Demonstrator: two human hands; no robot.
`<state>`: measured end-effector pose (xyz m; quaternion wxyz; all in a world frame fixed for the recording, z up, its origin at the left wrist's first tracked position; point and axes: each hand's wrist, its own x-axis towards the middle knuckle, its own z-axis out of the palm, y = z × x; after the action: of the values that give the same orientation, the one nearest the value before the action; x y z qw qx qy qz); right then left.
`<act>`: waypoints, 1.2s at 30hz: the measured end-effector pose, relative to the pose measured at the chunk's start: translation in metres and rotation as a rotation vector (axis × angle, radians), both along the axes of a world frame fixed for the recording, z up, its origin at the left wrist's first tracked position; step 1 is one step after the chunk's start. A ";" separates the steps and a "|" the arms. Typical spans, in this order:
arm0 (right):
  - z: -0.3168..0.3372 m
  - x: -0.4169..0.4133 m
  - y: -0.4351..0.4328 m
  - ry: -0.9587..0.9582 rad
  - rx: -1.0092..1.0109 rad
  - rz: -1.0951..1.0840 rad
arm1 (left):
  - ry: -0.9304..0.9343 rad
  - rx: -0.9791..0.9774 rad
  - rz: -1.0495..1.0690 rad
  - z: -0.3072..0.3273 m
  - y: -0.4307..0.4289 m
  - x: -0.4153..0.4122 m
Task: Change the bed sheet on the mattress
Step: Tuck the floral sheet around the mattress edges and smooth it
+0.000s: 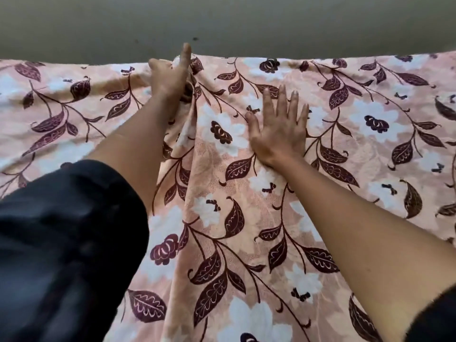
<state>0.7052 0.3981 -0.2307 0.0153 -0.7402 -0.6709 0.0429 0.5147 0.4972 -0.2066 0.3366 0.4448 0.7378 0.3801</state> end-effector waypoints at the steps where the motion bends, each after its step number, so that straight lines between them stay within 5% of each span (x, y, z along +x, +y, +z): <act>1: -0.001 -0.002 0.001 -0.011 -0.002 0.005 | 0.038 -0.025 -0.026 0.004 -0.006 0.002; 6: 0.010 0.001 0.003 -0.064 -0.109 0.013 | 0.717 -0.070 -0.343 0.022 -0.087 -0.014; 9: 0.020 -0.013 0.000 -0.039 -0.175 -0.023 | 0.906 -0.064 -0.526 0.017 -0.139 -0.026; 12: 0.018 -0.042 -0.033 0.038 -0.150 0.078 | 0.905 -0.074 -0.529 0.021 -0.157 -0.031; 17: 0.027 -0.086 -0.114 0.153 -0.189 0.426 | 0.701 -0.201 0.016 0.035 -0.181 -0.048; 23: 0.015 -0.020 -0.248 0.187 0.021 -0.036 | 0.734 -0.235 -0.128 0.036 -0.297 -0.054; 27: 0.011 -0.028 -0.289 0.097 -0.050 -0.023 | 0.841 -0.210 -0.230 0.020 -0.370 -0.052; 36: 0.025 -0.120 -0.317 0.128 -0.242 0.647 | 0.825 -0.299 -0.010 0.041 -0.382 -0.082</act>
<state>0.5851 0.0813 -0.2054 -0.0450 -0.4814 -0.8585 0.1709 0.4324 0.1149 -0.1651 0.0762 0.5093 0.8552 0.0580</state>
